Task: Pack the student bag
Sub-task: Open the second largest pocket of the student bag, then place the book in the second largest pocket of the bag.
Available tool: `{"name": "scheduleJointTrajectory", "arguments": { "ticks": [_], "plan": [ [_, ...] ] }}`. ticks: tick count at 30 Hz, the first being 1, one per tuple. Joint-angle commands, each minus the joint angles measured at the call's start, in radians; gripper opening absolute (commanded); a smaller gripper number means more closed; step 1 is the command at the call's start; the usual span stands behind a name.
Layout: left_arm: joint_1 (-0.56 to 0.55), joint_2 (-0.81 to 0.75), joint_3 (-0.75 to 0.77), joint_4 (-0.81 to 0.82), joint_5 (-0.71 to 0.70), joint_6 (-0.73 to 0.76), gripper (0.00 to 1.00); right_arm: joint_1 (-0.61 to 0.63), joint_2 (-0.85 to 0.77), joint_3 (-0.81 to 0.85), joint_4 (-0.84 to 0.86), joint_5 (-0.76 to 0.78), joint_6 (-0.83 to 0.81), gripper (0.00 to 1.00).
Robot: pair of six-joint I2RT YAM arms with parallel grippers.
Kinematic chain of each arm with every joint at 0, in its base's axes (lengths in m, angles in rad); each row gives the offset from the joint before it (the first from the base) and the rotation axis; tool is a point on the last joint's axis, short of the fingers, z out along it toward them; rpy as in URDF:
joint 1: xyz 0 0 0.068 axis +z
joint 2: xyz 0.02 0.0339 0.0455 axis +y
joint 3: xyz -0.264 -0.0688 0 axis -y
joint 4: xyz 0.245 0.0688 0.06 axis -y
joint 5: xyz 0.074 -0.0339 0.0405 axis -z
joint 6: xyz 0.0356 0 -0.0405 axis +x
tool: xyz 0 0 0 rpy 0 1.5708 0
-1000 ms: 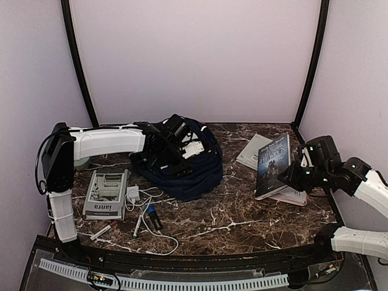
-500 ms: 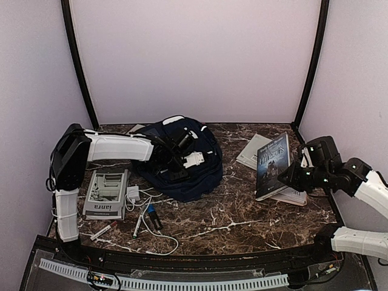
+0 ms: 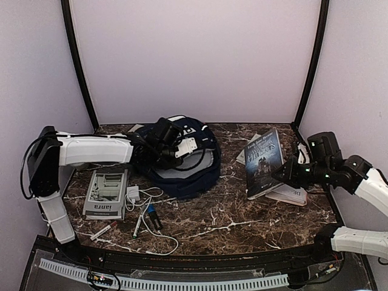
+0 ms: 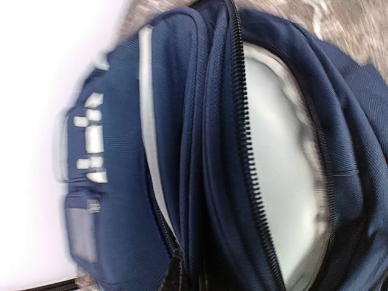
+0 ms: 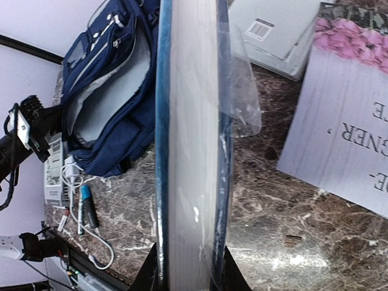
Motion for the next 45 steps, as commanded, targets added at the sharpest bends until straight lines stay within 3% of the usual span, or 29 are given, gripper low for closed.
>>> {"name": "scheduleJointTrajectory", "arguments": {
  "ticks": [1,5,11,21,29,35,40,45],
  "plan": [
    [0.018,-0.246,-0.008,0.195,-0.076,0.051,0.0,0.001,0.028,0.055,0.331,-0.176,-0.01,0.0],
    [0.018,-0.348,-0.018,0.191,-0.037,0.048,0.0,0.064,0.096,-0.008,0.601,-0.325,0.089,0.0],
    [0.018,-0.414,-0.025,0.231,-0.01,0.05,0.0,0.202,0.275,-0.016,0.859,-0.347,0.202,0.0],
    [-0.042,-0.447,-0.03,0.223,0.041,0.01,0.0,0.267,0.608,0.121,1.054,-0.384,0.323,0.0],
    [-0.073,-0.473,-0.03,0.21,0.061,-0.036,0.0,0.259,0.971,0.473,0.97,-0.283,0.294,0.0],
    [-0.074,-0.477,-0.061,0.223,-0.052,-0.001,0.0,0.239,1.116,0.592,0.916,-0.145,0.309,0.36],
    [-0.046,-0.448,-0.091,0.232,-0.137,0.013,0.0,0.228,1.061,0.544,0.82,-0.097,0.245,0.56],
    [-0.014,-0.393,-0.118,0.25,-0.155,-0.009,0.0,0.229,0.875,0.452,0.61,0.036,0.084,0.62]
  ]
}}
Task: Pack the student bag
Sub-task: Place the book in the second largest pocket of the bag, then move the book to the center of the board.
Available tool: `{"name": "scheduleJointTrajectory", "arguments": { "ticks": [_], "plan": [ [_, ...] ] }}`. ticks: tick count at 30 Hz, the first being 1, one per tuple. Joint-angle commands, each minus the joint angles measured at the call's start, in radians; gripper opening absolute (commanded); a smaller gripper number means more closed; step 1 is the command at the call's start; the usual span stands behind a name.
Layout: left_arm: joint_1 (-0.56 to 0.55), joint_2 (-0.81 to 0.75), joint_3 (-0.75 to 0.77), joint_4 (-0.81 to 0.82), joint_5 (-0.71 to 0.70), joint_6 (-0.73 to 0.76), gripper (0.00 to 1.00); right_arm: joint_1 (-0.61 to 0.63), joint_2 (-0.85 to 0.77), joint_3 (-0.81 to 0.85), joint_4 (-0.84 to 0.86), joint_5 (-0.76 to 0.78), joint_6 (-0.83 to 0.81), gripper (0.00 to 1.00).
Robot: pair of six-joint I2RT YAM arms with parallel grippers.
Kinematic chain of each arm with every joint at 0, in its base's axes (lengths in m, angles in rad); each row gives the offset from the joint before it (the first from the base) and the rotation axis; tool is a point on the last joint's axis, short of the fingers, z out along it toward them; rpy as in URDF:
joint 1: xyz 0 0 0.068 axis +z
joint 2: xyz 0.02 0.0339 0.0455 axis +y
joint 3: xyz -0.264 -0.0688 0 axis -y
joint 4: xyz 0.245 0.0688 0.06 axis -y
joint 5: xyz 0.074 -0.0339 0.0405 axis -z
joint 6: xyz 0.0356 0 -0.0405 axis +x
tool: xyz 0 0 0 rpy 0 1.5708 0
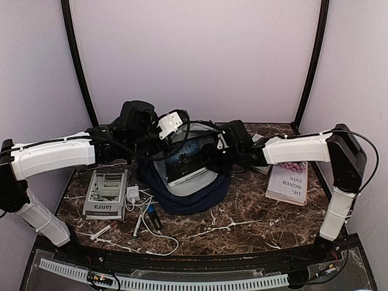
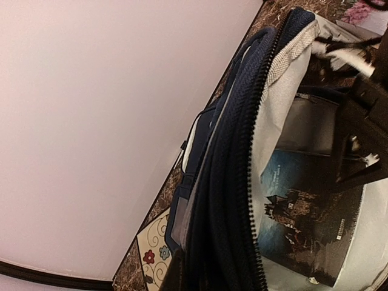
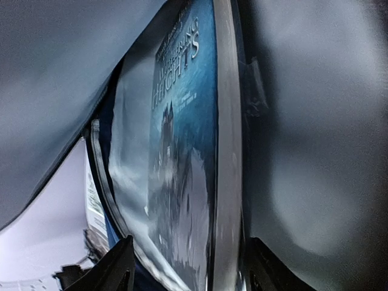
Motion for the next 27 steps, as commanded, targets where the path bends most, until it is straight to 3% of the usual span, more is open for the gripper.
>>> {"name": "scheduleJointTrajectory", "arguments": {
  "ticks": [1,6,9,14,19,27],
  "plan": [
    [0.031,0.009,-0.011,0.135,-0.085,-0.004,0.0,-0.018,-0.244,-0.052,-0.148,0.195,-0.189,0.62],
    [0.049,0.027,-0.015,0.136,-0.089,-0.012,0.0,-0.111,-0.396,-0.068,-0.379,0.307,-0.339,0.75],
    [0.051,0.028,-0.01,0.135,-0.069,-0.025,0.0,-0.24,-0.381,0.0,-0.474,0.339,-0.447,0.92],
    [0.051,0.013,-0.011,0.1,-0.014,-0.063,0.0,-0.445,-0.111,0.261,-0.65,0.49,-0.634,1.0],
    [0.05,0.002,-0.021,0.054,0.049,-0.097,0.0,-0.614,0.157,0.488,-0.68,0.325,-0.673,0.99],
    [0.052,-0.005,-0.037,0.032,0.091,-0.124,0.0,-0.684,0.532,0.906,-0.791,0.269,-0.762,0.97]
  ]
}}
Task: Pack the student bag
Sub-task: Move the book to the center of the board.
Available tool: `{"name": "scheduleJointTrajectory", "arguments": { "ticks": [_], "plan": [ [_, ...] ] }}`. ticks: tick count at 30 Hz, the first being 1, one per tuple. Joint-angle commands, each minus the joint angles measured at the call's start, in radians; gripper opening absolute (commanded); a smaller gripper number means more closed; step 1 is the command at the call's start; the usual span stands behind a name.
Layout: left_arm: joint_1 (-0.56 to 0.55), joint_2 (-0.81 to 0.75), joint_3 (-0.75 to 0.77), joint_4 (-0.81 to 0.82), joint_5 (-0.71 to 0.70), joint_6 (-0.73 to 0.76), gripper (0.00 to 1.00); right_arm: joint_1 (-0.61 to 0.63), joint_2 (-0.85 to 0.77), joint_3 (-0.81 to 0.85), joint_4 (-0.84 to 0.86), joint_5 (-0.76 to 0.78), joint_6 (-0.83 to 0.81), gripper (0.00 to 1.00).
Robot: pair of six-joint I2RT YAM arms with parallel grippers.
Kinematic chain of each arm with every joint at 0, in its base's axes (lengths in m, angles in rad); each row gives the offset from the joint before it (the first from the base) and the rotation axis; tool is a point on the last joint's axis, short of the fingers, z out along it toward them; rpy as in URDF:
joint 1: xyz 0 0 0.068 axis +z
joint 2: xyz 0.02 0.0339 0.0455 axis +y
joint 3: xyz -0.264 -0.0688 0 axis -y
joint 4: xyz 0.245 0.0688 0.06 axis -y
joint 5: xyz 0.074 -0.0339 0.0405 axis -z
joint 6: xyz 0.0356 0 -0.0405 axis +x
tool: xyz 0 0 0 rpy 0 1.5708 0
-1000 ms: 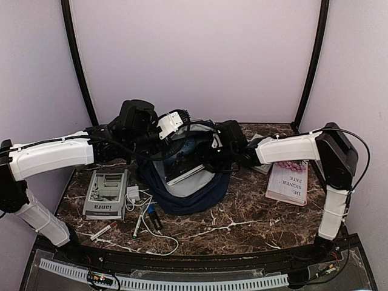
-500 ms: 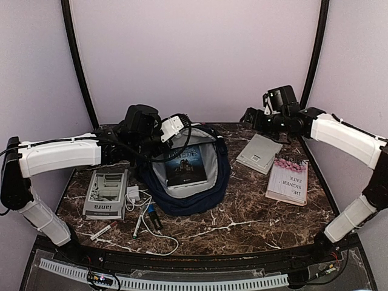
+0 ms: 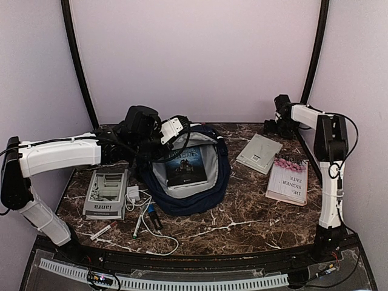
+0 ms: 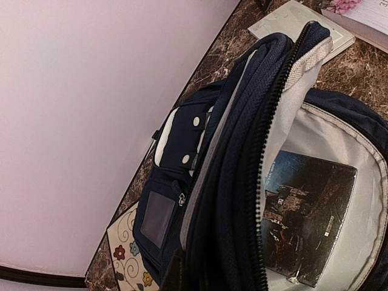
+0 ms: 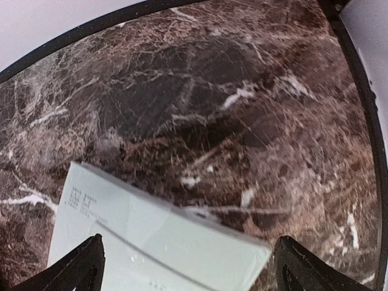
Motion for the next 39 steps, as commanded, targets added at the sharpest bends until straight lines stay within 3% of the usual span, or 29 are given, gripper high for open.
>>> {"name": "scheduleJointTrajectory", "arguments": {
  "ticks": [1,6,12,17,26,33,39],
  "plan": [
    [0.018,-0.054,-0.012,0.037,0.02,-0.029,0.0,0.002,0.155,0.254,-0.11,-0.06,-0.104,0.97],
    [0.021,-0.028,-0.013,0.047,0.017,-0.008,0.0,0.0,0.282,0.299,-0.153,-0.184,-0.116,0.9],
    [0.042,0.034,0.038,0.016,-0.159,0.013,0.0,0.032,0.199,0.103,-0.056,-0.362,-0.171,0.81],
    [0.049,-0.003,-0.002,0.045,-0.099,-0.02,0.0,0.106,0.104,-0.038,0.006,-0.475,-0.258,0.72],
    [0.052,-0.067,-0.059,0.035,-0.078,-0.049,0.0,0.293,-0.061,-0.301,0.102,-0.511,-0.336,0.64],
    [0.052,-0.152,-0.141,0.034,-0.017,-0.068,0.0,0.381,-0.281,-0.538,0.214,-0.543,-0.19,0.61],
    [0.043,-0.216,-0.208,-0.035,0.119,-0.107,0.04,0.383,-0.483,-0.665,0.215,-0.354,0.005,0.7]
  ]
}}
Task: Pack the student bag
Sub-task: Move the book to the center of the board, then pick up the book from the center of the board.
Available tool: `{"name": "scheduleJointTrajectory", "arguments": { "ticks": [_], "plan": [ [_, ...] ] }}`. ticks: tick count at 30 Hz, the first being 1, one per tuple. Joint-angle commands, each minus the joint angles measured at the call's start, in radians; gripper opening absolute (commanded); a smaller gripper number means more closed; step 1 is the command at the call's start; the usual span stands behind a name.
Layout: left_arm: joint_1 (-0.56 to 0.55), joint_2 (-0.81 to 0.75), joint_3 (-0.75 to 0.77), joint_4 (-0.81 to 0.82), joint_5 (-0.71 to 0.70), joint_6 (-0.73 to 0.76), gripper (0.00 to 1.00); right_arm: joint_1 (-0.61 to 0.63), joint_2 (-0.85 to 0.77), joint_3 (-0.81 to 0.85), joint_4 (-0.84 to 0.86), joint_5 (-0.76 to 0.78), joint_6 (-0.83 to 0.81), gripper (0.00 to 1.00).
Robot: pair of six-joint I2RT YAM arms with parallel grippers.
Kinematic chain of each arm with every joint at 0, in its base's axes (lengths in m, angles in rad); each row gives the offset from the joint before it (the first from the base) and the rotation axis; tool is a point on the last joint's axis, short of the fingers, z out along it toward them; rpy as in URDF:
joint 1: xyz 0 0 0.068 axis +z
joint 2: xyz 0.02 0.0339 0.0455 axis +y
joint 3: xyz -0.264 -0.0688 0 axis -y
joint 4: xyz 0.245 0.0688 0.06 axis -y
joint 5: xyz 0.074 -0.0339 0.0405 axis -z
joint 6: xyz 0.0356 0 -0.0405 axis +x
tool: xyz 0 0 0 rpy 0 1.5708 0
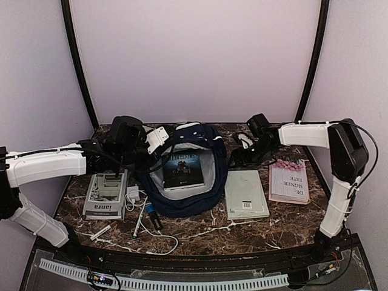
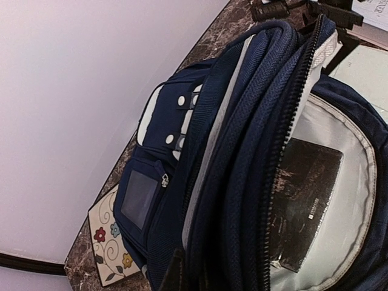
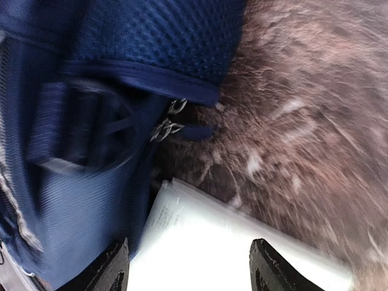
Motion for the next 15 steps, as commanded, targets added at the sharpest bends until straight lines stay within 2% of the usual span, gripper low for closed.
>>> {"name": "scheduleJointTrajectory", "arguments": {
  "ticks": [1,3,4,7,9,11,13,15],
  "plan": [
    [0.002,-0.085,-0.038,-0.065,0.075,-0.055,0.09,0.007,-0.154,-0.088,0.03,0.111,0.188,0.7],
    [-0.039,-0.106,-0.044,-0.099,0.106,-0.046,0.24,0.007,-0.212,-0.178,0.041,0.114,0.245,0.7],
    [-0.072,-0.116,-0.047,-0.106,0.105,-0.029,0.35,0.007,-0.232,-0.223,0.046,0.117,0.271,0.7],
    [-0.197,-0.125,-0.045,-0.108,0.108,0.036,0.56,0.007,-0.299,-0.346,0.068,0.169,0.327,0.7],
    [-0.26,-0.107,-0.02,-0.108,0.146,0.037,0.62,0.007,-0.314,-0.4,0.067,0.214,0.35,0.71],
    [-0.296,-0.057,0.012,-0.11,0.216,0.021,0.63,0.008,-0.361,-0.44,0.074,0.226,0.363,0.71],
    [-0.304,0.019,0.046,-0.111,0.231,0.031,0.61,0.008,-0.371,-0.472,0.082,0.217,0.363,0.72],
    [-0.305,0.12,0.095,-0.131,0.184,0.089,0.57,0.008,-0.369,-0.487,0.076,0.21,0.358,0.73]
  ]
}}
